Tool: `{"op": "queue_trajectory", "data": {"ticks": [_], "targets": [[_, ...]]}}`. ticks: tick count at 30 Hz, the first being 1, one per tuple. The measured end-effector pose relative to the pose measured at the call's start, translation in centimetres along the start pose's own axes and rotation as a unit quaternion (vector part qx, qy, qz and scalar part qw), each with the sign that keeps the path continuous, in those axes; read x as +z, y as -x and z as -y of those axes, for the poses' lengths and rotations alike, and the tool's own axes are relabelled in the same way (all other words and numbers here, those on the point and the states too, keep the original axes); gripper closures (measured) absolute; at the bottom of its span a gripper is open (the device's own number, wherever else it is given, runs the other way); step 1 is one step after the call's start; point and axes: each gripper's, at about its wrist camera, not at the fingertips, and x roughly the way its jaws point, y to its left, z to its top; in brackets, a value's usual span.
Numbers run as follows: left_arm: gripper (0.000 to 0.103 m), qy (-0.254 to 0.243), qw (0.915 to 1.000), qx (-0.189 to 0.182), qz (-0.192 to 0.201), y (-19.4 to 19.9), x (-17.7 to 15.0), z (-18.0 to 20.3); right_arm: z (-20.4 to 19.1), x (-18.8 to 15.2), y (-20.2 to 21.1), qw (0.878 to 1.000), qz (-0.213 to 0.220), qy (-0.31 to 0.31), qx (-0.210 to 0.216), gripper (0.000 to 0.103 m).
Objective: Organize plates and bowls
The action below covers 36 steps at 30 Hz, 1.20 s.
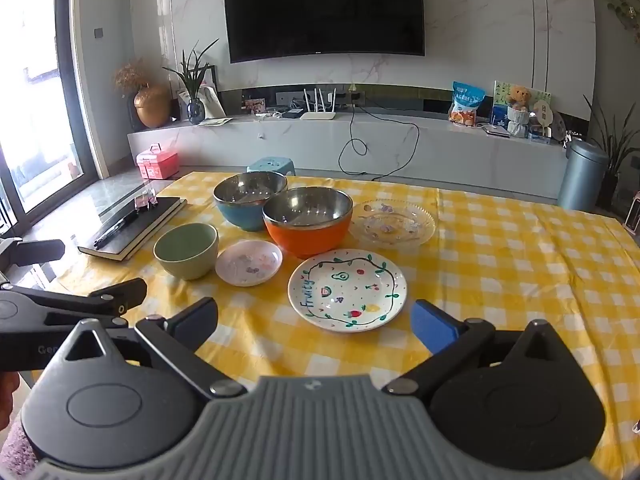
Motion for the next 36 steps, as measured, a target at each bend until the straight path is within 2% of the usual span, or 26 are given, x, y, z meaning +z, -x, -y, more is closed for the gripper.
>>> {"op": "queue_trajectory", "data": {"ticks": [36], "targets": [[0.000,-0.002,1.0000,-0.002,-0.009,-0.30,-0.57,0.25,-0.24,-0.37,-0.39,1.000,-0.014,0.002,-0.001,0.002]]}}
